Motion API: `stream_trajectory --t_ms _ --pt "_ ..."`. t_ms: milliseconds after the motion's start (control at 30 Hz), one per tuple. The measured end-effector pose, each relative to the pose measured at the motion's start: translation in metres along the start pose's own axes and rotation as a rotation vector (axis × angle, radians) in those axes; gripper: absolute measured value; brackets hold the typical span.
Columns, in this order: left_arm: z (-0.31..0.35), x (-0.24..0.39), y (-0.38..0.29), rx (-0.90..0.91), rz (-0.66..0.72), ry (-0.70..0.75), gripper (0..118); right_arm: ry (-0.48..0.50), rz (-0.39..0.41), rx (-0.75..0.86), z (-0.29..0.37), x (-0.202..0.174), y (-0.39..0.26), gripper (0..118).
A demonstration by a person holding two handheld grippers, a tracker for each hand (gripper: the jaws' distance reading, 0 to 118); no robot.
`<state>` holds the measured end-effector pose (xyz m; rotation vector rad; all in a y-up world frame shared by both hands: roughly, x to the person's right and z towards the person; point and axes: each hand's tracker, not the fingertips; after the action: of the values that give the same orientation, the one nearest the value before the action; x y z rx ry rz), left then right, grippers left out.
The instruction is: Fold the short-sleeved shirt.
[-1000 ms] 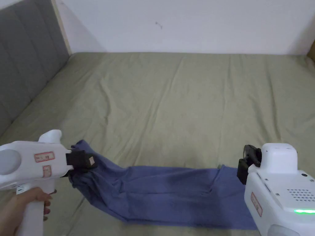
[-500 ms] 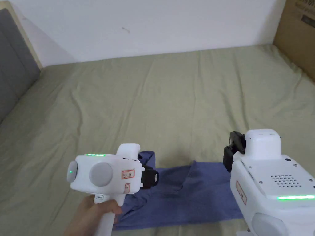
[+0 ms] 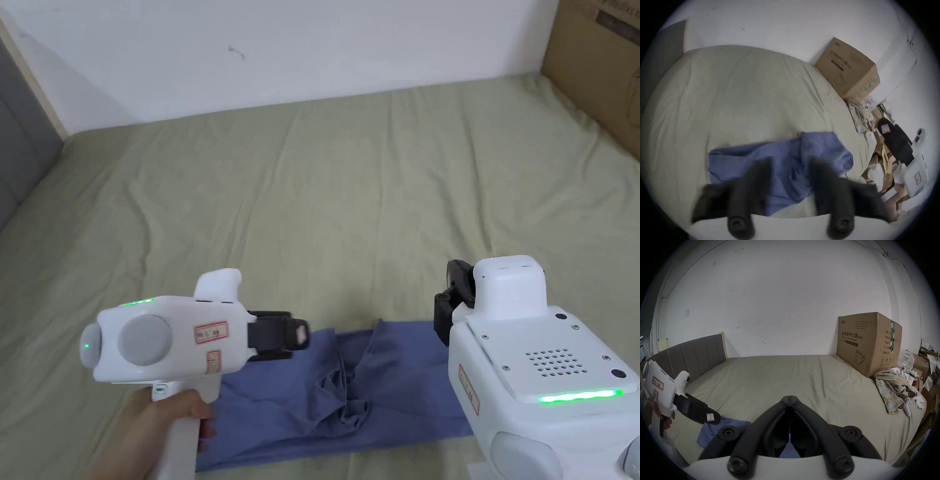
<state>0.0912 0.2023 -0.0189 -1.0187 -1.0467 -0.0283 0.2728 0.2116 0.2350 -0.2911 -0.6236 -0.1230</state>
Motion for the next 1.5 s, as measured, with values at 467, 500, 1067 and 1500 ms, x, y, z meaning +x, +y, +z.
stream_trajectory --t_ms 467,500,1067,1500 --pt "-0.082 0.01 -0.067 -0.214 0.068 -0.02 0 -0.007 0.029 0.008 0.001 -0.005 -0.005 1" --pt "-0.085 0.015 -0.068 -0.212 0.067 -0.023 0 -0.007 0.028 0.008 0.001 -0.004 -0.006 1" --pt "-0.078 0.051 -0.062 -0.245 -0.069 -0.112 0 -0.021 0.009 0.015 0.002 0.007 0.0 1" --pt "0.054 -0.137 -0.049 0.058 0.362 -0.129 0 -0.042 0.071 0.032 0.007 -0.018 0.011 1"
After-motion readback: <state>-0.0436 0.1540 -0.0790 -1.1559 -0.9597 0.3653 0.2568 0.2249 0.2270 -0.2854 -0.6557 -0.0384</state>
